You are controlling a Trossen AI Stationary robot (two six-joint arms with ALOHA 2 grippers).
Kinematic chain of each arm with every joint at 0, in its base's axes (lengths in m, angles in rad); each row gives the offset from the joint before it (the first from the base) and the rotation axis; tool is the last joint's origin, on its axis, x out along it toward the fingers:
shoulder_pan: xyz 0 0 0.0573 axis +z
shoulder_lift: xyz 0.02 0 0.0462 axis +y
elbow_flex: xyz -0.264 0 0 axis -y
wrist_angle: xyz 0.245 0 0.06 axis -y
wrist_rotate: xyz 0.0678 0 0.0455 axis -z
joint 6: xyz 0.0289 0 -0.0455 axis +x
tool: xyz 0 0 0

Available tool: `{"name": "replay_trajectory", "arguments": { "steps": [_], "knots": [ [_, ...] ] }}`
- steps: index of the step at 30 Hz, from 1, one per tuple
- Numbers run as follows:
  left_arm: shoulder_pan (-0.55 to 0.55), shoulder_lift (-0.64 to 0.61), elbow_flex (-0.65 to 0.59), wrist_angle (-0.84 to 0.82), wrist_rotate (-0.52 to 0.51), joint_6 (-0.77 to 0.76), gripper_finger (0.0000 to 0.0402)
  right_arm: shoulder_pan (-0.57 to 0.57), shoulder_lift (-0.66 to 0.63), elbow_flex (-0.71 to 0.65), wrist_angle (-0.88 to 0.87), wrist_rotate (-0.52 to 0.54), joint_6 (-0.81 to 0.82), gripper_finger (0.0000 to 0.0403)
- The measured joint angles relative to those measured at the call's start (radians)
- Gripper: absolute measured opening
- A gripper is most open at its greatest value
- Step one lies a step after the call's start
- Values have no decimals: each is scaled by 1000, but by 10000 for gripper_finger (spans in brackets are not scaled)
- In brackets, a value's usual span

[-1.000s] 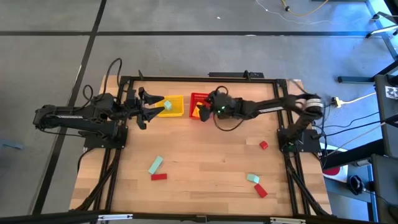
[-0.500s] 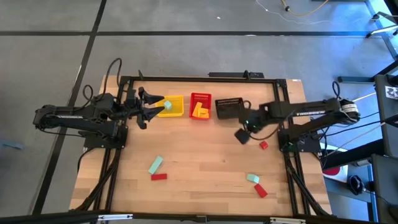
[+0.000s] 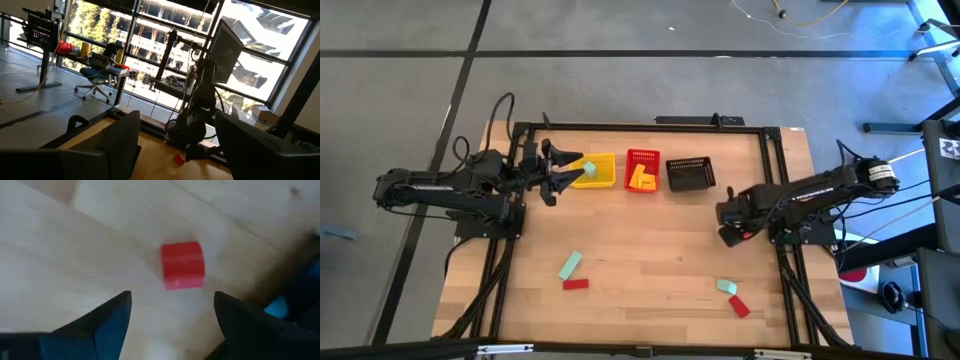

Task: Sort & place blocks by color
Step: Put the top red block into the black basket

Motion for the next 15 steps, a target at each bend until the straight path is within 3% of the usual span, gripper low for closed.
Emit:
{"name": "replay_trajectory", "arguments": {
  "steps": [15],
  "knots": [
    [0,0,0,1,-30,0,250,0,-3,-154,181,7,-60,283]
  ]
}}
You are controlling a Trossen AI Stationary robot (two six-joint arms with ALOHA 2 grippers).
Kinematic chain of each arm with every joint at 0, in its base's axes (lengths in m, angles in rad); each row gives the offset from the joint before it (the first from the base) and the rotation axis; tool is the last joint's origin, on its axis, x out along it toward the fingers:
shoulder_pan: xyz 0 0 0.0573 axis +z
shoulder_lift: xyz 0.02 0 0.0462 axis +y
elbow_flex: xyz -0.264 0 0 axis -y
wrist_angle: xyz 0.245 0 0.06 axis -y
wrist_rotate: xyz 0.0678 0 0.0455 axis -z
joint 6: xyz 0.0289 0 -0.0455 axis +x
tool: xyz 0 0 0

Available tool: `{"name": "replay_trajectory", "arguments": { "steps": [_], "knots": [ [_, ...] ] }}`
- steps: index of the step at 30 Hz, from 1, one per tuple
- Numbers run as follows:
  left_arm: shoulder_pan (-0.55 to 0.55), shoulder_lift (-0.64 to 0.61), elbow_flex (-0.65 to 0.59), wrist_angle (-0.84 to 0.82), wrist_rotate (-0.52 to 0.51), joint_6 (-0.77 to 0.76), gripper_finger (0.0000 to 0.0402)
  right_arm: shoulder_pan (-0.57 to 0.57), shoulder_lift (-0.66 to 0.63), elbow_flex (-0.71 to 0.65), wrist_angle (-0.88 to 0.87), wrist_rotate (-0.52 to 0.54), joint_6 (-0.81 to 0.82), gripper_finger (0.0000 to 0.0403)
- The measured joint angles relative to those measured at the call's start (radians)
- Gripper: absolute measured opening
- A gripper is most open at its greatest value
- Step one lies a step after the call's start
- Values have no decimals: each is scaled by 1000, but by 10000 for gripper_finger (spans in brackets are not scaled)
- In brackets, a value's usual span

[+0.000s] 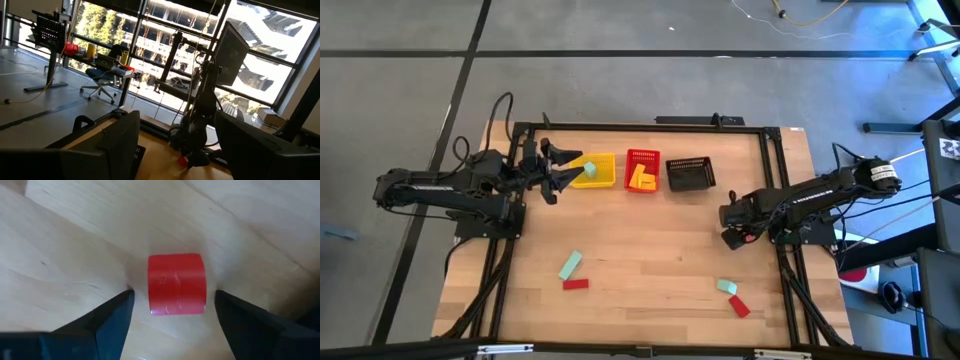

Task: Sort & place blocks by color
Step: Put the top red block into the black basket

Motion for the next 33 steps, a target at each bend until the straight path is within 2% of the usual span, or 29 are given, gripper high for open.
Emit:
{"name": "replay_trajectory", "arguments": {
  "steps": [13,16,18,21,24,27,33],
  "knots": [
    [0,0,0,0,0,0,250,1,1,-2,12,38,-47,194],
    [0,0,0,0,0,0,250,1,3,3,11,47,-49,157],
    [0,0,0,0,0,0,250,1,6,29,-18,62,-79,131],
    [0,0,0,0,1,0,250,-1,-6,122,-113,144,-150,130],
    [0,0,0,0,2,0,250,1,-48,226,-103,215,-246,130],
    [0,0,0,-1,7,0,250,-16,-109,302,80,293,-392,130],
    [-1,0,0,-1,11,0,250,-115,-218,311,588,271,-669,130]
  ]
}}
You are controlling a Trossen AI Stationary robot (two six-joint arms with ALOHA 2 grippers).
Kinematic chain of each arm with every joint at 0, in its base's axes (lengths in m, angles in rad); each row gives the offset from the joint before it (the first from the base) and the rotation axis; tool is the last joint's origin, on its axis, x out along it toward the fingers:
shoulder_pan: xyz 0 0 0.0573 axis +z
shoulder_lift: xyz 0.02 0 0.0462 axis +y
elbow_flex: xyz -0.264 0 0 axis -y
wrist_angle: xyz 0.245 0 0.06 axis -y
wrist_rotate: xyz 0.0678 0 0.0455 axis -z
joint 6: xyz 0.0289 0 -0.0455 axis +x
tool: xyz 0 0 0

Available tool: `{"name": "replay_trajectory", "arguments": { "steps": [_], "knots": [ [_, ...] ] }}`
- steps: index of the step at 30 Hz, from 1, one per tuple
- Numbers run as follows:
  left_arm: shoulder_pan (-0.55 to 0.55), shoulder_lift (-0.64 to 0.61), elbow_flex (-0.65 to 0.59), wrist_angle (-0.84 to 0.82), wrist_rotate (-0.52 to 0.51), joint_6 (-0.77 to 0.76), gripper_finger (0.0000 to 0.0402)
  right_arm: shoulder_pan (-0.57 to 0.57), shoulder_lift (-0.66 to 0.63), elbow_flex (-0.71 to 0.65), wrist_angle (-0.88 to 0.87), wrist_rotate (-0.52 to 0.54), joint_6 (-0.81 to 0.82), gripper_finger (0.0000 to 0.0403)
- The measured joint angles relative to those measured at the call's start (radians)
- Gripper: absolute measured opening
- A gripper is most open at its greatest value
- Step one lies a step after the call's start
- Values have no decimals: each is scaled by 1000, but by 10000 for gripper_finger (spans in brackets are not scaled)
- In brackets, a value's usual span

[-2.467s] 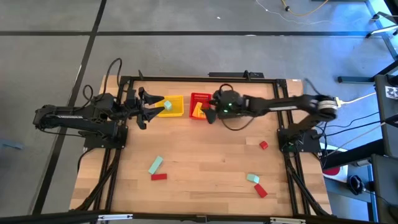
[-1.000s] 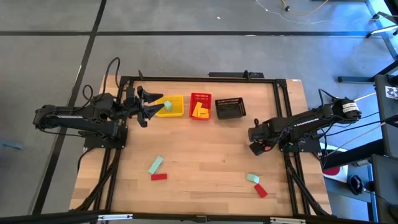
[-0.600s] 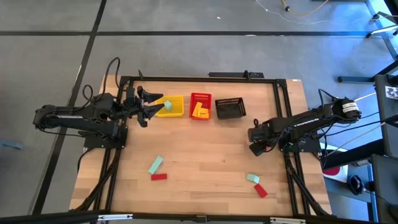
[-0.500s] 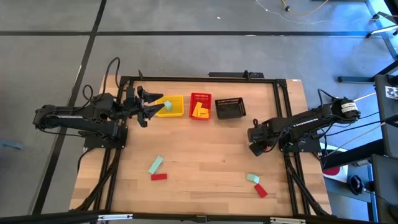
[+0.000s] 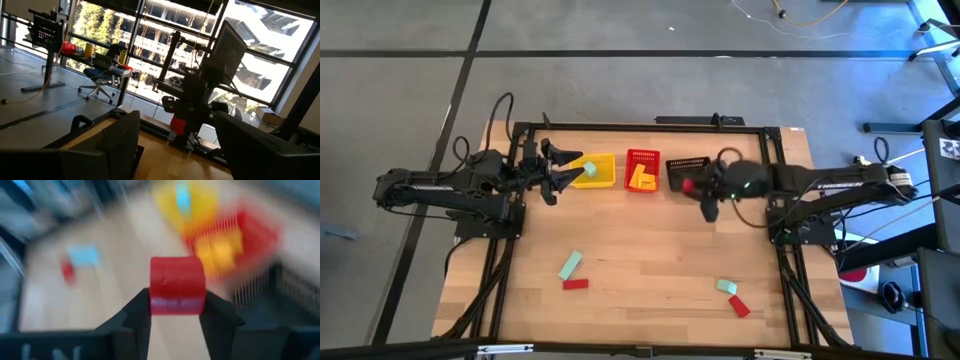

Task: Sort & place blocks by color
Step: Put the top red block into the black basket

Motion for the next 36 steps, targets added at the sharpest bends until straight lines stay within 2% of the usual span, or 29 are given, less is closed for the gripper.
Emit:
{"name": "replay_trajectory", "arguments": {
  "steps": [2,5,9,13,15,19,21,28,34,36],
  "knots": [
    [0,0,0,0,0,0,250,-42,-26,-19,134,-41,-42,130],
    [0,0,0,0,0,0,250,-94,-43,-31,223,-97,-67,130],
    [0,0,0,0,0,0,250,-134,-45,-32,224,-152,-69,130],
    [0,0,0,0,-2,0,250,-145,-44,-32,220,-164,-77,130],
    [0,0,0,0,-2,0,250,-156,-44,-31,178,-142,-80,130],
    [0,0,0,0,-3,0,250,-212,-4,-36,-89,11,-19,130],
    [0,0,0,0,-3,0,250,-255,31,-56,-144,45,33,130],
    [1,0,0,0,-6,0,250,-341,226,-103,-3,27,122,130],
    [0,0,0,0,-7,0,250,-374,337,-104,16,27,206,131],
    [0,0,0,0,-7,0,250,-378,349,-104,12,27,224,160]
  ]
}}
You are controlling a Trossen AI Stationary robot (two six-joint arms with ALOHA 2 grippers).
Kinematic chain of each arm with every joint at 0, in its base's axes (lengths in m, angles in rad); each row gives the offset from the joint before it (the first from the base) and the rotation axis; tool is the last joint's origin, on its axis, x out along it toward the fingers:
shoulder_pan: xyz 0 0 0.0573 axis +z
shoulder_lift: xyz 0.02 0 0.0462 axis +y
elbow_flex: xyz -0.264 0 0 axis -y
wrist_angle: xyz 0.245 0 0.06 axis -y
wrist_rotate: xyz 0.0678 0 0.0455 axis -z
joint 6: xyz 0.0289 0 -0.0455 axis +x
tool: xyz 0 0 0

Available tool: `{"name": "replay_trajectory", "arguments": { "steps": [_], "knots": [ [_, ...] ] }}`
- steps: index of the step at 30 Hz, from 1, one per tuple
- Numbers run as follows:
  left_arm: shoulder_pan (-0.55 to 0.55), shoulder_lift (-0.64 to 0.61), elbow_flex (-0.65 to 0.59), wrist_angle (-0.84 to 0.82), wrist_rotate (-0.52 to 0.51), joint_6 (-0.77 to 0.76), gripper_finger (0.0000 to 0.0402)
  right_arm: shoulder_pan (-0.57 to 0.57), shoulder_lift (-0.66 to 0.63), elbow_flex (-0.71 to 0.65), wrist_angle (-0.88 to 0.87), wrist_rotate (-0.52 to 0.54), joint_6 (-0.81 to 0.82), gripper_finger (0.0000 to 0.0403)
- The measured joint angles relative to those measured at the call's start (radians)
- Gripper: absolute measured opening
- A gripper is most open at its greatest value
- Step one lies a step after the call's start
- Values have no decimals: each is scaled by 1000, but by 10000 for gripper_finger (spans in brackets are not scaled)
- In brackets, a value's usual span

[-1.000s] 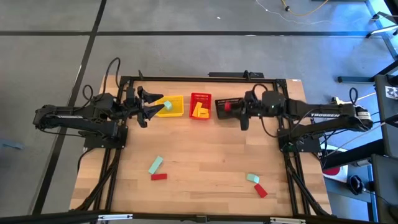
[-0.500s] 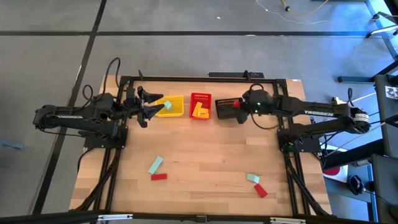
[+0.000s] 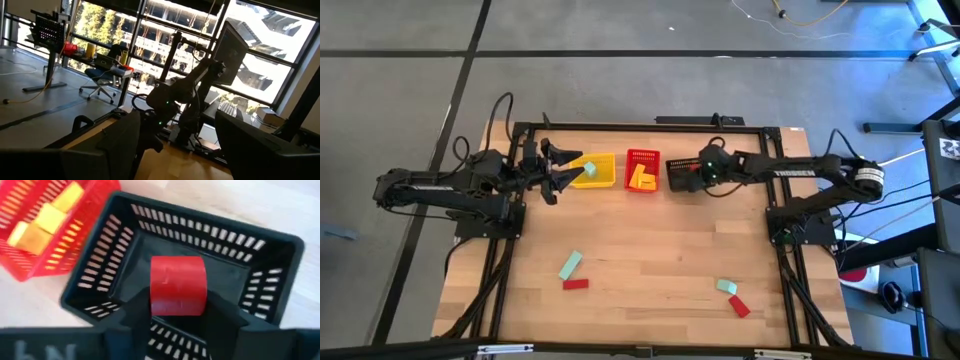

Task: Sort & place blocks by color
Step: Put the top red block into the black basket, then put the left light blue block into the yellow basket

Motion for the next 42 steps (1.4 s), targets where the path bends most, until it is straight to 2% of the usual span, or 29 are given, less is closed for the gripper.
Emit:
{"name": "replay_trajectory", "arguments": {
  "steps": [4,8,11,16,18,21,23,26,30,33,42],
  "knots": [
    [0,0,0,0,0,0,250,-1,1,0,2,39,1,258],
    [0,0,0,0,0,0,250,-7,-14,4,12,39,5,305],
    [0,0,0,0,0,0,250,-10,-39,31,4,5,-17,310],
    [0,0,0,0,1,-1,250,3,-135,57,12,-109,-72,304],
    [0,0,0,0,9,-1,250,24,-189,57,34,-188,-75,304],
    [0,0,0,0,40,-2,250,86,-261,57,97,-362,-82,304],
    [0,0,0,0,45,-7,250,140,-302,58,159,-427,-69,304],
    [0,0,0,0,35,-9,250,220,-353,58,242,-420,-48,304],
    [0,0,0,0,23,-10,250,287,-393,58,309,-309,-56,304],
    [0,0,0,0,26,-18,250,306,-403,58,314,-264,-71,304],
    [0,0,0,-2,30,-80,250,319,-402,58,316,-262,-75,304]
  ]
}}
